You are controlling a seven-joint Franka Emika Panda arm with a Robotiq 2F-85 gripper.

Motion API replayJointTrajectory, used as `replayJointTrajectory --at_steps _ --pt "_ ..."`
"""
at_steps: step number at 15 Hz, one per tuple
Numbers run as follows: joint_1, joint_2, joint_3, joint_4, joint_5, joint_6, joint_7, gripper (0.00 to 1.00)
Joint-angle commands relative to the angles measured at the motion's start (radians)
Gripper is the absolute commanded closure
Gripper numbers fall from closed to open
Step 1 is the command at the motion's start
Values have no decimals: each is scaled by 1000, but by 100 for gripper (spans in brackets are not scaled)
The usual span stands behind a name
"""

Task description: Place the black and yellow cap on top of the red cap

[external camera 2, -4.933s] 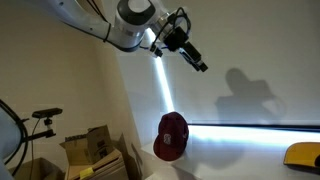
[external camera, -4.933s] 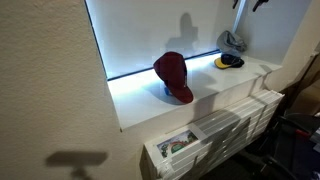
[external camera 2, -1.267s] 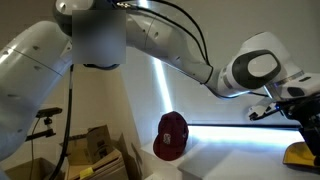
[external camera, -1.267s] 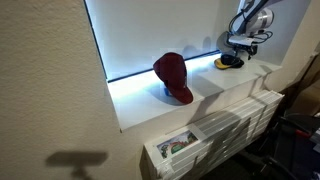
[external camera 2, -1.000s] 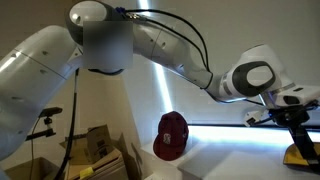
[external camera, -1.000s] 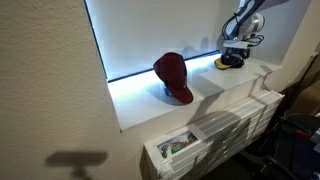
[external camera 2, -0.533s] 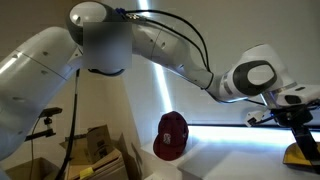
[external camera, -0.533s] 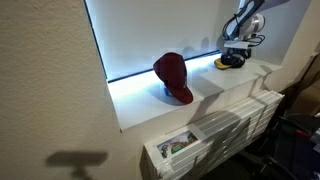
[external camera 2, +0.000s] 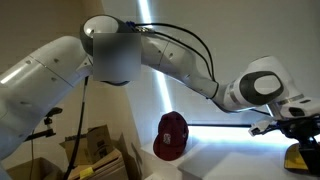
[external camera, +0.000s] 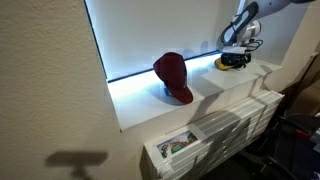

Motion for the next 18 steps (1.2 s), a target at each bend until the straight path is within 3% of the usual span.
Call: replayJointTrajectory --at_steps 1,7,11,13,18 --pt "0 0 1 0 12 7 0 34" --pt "-107 17 -2 8 29 51 -82 76" --pt "-154 5 2 -1 55 105 -112 96" --pt "-195 -43 51 -38 126 167 -146 100" --pt "-137 -305 97 -275 135 461 -280 99"
